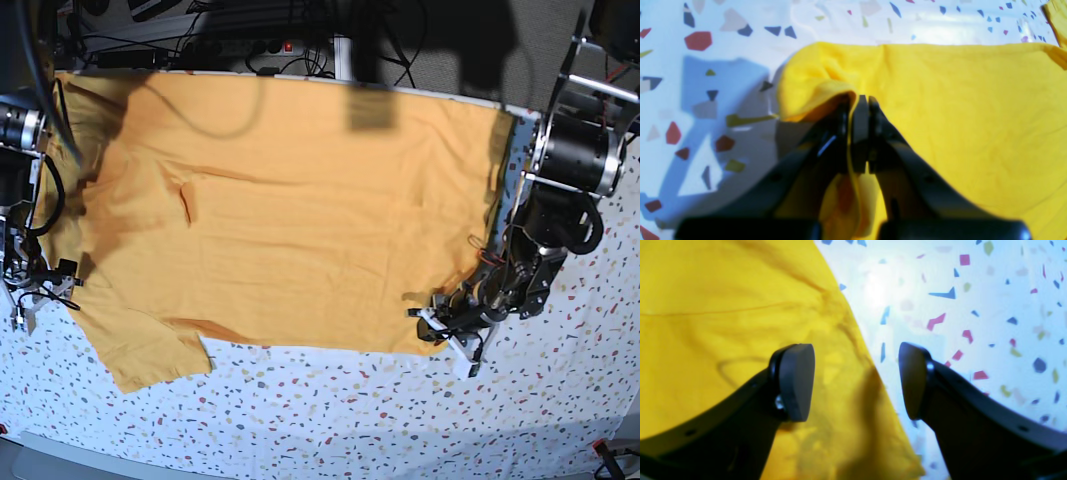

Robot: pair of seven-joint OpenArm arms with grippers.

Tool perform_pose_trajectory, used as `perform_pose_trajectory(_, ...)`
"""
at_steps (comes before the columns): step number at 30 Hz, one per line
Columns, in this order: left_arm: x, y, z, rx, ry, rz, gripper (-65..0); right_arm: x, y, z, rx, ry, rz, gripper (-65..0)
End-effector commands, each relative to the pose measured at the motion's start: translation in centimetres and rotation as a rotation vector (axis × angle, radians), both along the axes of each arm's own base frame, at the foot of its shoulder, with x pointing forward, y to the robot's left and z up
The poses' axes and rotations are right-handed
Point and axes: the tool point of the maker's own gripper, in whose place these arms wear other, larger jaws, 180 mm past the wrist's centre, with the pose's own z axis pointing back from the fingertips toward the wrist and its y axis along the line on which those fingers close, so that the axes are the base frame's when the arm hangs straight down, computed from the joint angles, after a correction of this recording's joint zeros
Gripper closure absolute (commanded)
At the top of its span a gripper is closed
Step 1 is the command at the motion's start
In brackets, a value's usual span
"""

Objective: Fold the T-shirt properly
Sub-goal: 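Move the right gripper to the shirt's side edge beside the sleeve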

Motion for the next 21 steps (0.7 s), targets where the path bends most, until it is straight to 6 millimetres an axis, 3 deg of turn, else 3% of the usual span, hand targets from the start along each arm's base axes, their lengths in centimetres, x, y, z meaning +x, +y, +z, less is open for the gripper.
perform_pose_trajectory(1,2.0,-0.2,2.9,-0.024,-0.073,0.005,0.0,0.6,-1.5,2.1,-0.019,-0.058,-0.031,-39.0)
perform_pose_trajectory(7,2.0,-0.2,2.9,-0.026,-0.073,0.005,0.0,-1.1,0.3,-1.3,0.014,-0.001,-0.016,-39.0)
perform_pose_trajectory(11,2.0,-0.2,2.9,-0.026,-0.073,0.005,0.0,-0.9,1.8,-2.1,0.037,0.012,0.031,-39.0)
perform_pose_trajectory(14,2.0,-0.2,2.9,-0.025,-0.073,0.005,0.0,-0.5,2.6,-2.0,0.058,0.008,0.072,-28.1)
perform_pose_trajectory(21,2.1,-0.2,2.9,-0.026,-0.077,0.006,0.0,-0.5,2.1,-1.6,0.047,0.004,0.071,-5.2)
